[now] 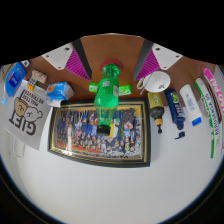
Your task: Pour water
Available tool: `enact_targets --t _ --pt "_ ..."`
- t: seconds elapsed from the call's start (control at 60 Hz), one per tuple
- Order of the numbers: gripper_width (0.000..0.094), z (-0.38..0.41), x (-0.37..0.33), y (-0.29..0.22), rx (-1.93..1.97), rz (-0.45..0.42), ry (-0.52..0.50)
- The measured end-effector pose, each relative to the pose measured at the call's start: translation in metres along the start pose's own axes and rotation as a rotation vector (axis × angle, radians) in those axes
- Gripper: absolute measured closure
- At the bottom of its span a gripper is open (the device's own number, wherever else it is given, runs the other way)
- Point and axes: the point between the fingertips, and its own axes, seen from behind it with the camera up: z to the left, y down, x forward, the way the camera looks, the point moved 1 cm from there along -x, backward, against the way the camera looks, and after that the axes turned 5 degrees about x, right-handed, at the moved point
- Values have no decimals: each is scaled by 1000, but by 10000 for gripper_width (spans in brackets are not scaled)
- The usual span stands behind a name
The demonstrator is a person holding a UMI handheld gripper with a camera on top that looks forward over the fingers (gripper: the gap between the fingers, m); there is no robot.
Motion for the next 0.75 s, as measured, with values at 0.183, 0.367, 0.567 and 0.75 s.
enact_targets --t 0.183,0.367,0.567,0.75 --pt "88 21 -105 11 9 64 10" --pt "87 42 -214 21 -16 84 20" --pt "85 49 -283 29 -56 65 35" --pt "86 50 -309 44 -34 70 42"
